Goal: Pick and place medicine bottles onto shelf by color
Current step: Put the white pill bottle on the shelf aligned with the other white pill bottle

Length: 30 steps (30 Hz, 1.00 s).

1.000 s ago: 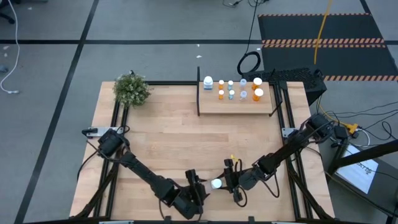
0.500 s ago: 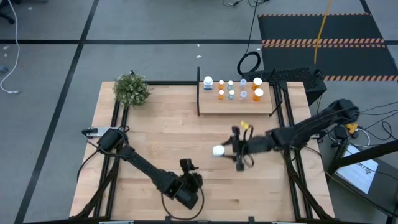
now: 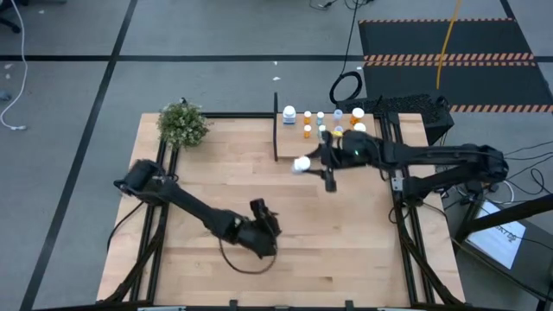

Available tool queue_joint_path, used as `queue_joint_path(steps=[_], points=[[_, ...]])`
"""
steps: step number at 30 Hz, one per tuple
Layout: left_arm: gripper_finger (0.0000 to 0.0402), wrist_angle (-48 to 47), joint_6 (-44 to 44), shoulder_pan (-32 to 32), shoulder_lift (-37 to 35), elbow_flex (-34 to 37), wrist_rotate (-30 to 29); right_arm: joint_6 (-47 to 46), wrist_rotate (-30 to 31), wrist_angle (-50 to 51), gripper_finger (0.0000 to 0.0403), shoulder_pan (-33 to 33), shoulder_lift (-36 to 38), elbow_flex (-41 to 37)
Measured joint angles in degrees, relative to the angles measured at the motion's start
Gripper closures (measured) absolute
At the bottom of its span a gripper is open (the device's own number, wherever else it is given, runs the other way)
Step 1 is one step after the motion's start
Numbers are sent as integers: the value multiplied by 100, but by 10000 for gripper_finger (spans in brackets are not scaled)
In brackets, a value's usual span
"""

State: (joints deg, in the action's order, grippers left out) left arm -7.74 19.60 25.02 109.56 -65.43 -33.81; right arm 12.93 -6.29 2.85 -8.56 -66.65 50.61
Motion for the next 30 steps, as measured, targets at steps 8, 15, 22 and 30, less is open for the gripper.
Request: queue_joint_path(steps=[8, 15, 22, 30], points=[[129, 2148, -149, -294, -1555, 1982, 25, 452, -1056, 254, 227, -1110, -716, 810], [129, 3426, -95, -259, -1886, 2937, 34, 1055, -1403, 1008, 227, -1798, -1541, 1892], [128, 3492, -105, -104, -1886, 3038, 36, 1035, -1974, 708, 227, -2451, -1979, 2143], [128, 3464, -83, -88, -1884, 3040, 34, 968, -2255, 499, 227, -2588, -2485, 2137]])
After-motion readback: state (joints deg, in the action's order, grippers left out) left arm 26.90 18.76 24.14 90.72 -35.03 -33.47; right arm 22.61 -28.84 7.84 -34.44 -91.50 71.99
